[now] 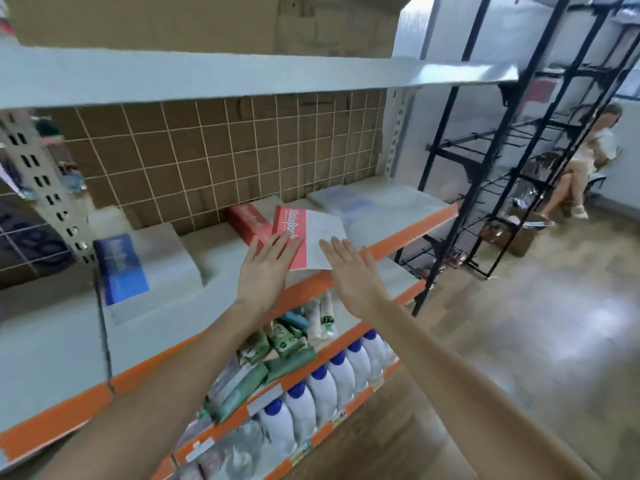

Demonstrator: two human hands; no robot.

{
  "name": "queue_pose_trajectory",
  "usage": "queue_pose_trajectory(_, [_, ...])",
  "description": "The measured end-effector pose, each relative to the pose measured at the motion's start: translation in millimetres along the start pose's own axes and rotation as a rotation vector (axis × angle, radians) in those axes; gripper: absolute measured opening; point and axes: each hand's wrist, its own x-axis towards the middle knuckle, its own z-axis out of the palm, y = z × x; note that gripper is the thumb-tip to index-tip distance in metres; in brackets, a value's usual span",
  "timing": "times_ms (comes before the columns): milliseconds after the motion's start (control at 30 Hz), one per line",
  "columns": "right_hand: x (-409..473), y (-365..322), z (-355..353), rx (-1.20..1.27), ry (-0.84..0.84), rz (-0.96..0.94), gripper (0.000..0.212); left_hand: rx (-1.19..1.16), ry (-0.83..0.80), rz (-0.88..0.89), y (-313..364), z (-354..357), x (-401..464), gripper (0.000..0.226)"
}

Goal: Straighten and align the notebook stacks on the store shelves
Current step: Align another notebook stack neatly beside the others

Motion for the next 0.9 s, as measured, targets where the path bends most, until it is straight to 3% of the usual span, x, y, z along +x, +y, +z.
queue_pose_trajectory(133, [57.9,24.8,7.1,-0.035,-0.054,-0.068,0.087,0.007,-0.029,-0.111,-10.7,25.3,38.9,0.069])
queue_pose_trajectory(233, [89.7,33.0,22.5,-0.043,-0.1,-0.112,0.069,0.049,-0.11,-0.201,-19.5,46.1,53.0,0.065])
queue_pose_trajectory(433, [139.7,49.4,52.3,-0.06,-0.166,-0.269,0.065,0.092,-0.216,-0.323,-31.0,70.9,66.5,0.064])
queue_pose_trajectory(600, [175.9,69.1,65.4,-0.044,-0.303,-0.399,0.056,0.102,-0.413,-0.336,-39.3,82.0,78.8,0.061])
queue_pose_trajectory(767, [207.8,82.1,73.3,0.036,-0.34,-0.505,0.062,0.047,-0.516,-0.388,-39.1,83.5,83.4,0.106])
queue_pose_trajectory(867, [221.9,87.9,77.5,0.139,-0.368,-0.556,0.068,0.041,-0.514,-0.432,-44.3,86.0,83.6,0.084])
queue_pose_trajectory(900, [224.6,90.4,78.6,0.177,-0.375,-0.567,0.07,0.035,-0.504,-0.462,-44.5,86.0,82.8,0.088])
